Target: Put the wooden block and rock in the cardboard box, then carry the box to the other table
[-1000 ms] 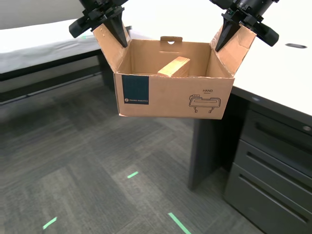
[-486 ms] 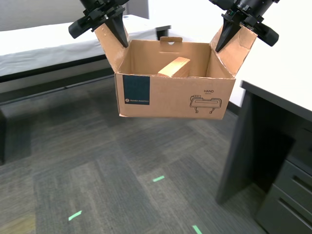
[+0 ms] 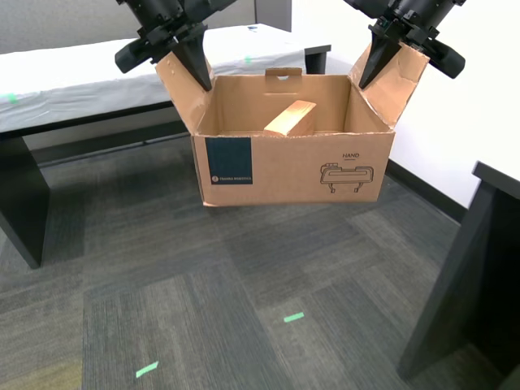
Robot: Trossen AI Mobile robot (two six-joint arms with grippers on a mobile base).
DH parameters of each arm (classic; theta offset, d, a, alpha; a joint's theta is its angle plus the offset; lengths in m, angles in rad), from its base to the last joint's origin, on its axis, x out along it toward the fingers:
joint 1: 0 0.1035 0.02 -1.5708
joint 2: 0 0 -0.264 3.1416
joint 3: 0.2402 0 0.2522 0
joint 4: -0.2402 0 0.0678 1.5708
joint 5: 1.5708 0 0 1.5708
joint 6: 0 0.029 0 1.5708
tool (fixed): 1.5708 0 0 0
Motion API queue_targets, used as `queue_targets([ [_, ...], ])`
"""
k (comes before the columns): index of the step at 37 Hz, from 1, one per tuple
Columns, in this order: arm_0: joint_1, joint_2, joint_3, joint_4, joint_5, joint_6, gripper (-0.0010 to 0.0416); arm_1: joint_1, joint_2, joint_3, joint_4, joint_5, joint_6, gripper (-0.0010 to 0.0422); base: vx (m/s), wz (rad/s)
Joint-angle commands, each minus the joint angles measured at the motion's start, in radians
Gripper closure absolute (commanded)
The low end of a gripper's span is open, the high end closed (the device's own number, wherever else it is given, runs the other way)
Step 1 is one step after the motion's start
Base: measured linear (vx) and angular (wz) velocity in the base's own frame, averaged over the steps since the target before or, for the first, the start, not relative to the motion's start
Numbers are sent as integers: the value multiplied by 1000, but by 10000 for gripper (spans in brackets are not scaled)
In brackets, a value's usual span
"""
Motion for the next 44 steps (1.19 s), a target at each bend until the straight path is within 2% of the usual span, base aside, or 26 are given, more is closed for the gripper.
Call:
queue_targets([
  [1, 3, -1, 2, 5, -23, 5, 406, -5, -2, -14, 5, 40, 10, 413, 158, -9],
  [8, 3, -1, 2, 3, -22, 5, 406, -5, -2, -32, 47, 39, -7, 413, 145, -15],
  [11, 3, -1, 2, 4, -23, -1, 406, -6, -2, -32, 61, 39, -65, 413, 137, -21],
  [13, 3, -1, 2, 5, -22, -19, 406, -8, -2, -32, 63, 39, -94, 413, 136, 2],
  [16, 3, -1, 2, 5, -23, -39, 406, -10, -2, -32, 69, 39, -101, 413, 134, 43],
  [20, 3, -1, 3, 7, -23, -39, 406, -10, -2, -32, 79, 24, -120, 413, 136, 83],
  [26, 3, -1, 2, -3, -23, -38, 406, -10, -2, -32, 106, 22, -152, 413, 145, 123],
  [44, 3, -1, 2, -5, -23, -37, 406, -18, -2, -32, 106, 15, -160, 413, 157, 206],
])
